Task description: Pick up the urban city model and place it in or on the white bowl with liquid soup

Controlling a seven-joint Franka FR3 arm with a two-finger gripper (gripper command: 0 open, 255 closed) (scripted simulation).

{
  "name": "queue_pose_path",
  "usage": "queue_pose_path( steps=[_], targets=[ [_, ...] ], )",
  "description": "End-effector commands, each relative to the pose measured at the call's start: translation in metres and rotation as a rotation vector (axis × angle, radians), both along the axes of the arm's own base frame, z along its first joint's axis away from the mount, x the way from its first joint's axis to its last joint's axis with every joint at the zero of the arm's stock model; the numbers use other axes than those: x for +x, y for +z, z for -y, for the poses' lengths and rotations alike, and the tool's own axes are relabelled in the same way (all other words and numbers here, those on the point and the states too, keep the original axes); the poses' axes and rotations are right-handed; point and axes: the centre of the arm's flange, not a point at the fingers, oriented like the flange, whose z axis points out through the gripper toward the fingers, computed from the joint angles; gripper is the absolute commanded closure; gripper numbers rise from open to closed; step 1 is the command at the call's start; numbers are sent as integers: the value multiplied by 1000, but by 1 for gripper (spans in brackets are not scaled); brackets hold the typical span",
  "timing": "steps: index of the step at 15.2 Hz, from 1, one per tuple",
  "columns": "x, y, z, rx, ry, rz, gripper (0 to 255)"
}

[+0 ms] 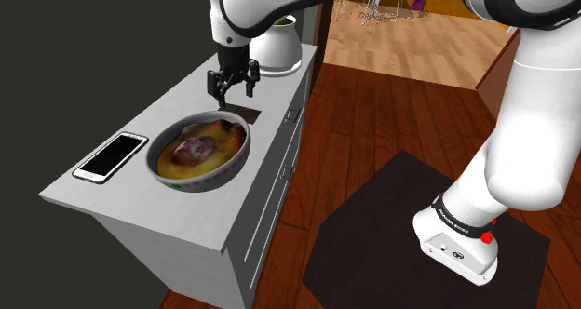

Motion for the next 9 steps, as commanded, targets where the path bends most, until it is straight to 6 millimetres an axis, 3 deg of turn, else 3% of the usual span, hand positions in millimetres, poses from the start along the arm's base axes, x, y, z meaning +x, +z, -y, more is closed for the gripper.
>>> queue_pose_path(
  steps=[1,4,9],
  targets=[
    [1,-11,0,0,0,1,0],
    [1,-25,-1,0,0,1,0],
    [1,-25,-1,0,0,1,0]
  ],
)
